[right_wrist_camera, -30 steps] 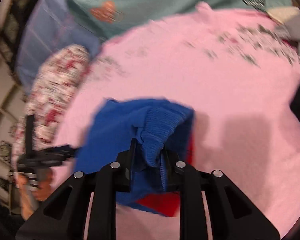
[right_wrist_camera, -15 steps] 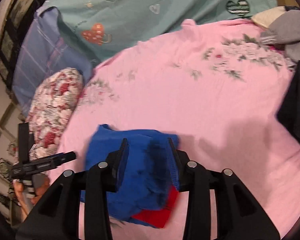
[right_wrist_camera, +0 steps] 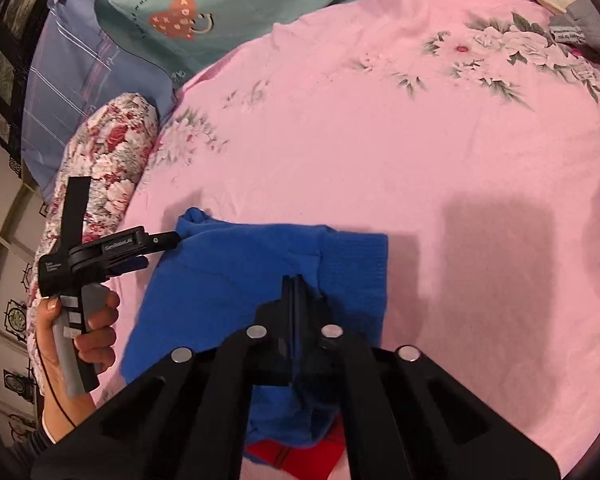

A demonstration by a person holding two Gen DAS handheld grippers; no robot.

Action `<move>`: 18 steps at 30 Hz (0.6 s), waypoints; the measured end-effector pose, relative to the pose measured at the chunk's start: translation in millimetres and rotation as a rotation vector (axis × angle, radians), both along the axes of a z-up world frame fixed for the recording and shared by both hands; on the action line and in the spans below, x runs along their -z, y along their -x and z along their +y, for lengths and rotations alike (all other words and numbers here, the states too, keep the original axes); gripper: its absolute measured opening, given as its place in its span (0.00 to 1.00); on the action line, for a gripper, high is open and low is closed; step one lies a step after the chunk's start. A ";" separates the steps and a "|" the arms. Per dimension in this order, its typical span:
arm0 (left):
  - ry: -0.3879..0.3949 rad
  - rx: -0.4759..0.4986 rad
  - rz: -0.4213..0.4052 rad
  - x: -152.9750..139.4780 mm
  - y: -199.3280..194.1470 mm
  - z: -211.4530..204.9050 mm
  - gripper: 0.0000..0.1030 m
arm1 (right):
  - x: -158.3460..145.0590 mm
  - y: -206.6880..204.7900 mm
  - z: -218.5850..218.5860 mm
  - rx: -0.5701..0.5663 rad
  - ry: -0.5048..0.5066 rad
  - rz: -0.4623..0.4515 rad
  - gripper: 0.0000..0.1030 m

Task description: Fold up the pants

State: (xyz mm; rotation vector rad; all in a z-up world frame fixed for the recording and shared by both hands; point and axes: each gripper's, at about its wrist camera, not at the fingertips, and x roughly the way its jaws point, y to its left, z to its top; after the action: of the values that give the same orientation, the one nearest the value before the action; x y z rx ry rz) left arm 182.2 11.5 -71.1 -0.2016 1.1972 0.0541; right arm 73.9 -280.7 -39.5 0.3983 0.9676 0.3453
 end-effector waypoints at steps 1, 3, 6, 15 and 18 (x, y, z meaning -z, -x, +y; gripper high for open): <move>0.004 -0.011 -0.006 -5.0 3.6 2.8 0.97 | -4.3 4.9 1.3 0.001 0.002 -0.012 0.07; 0.059 -0.018 -0.033 -16.3 13.0 5.7 0.97 | -20.1 15.1 6.7 -0.016 0.010 -0.075 0.13; 0.086 0.033 -0.071 -30.2 20.2 -8.8 0.97 | -37.5 14.8 25.4 -0.052 0.018 -0.149 0.38; 0.012 0.052 0.024 11.8 -18.5 -34.7 0.98 | 6.4 -50.8 27.0 -0.058 0.081 0.014 0.06; 0.025 0.022 0.008 10.9 -22.0 -23.6 0.98 | 0.3 -34.0 8.6 0.028 0.144 0.002 0.01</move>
State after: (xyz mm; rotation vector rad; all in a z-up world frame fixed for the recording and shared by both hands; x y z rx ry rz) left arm 204.2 -12.1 -82.0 -0.2108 1.2086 0.0207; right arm 108.0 -272.2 -39.8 0.2812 0.9812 0.2480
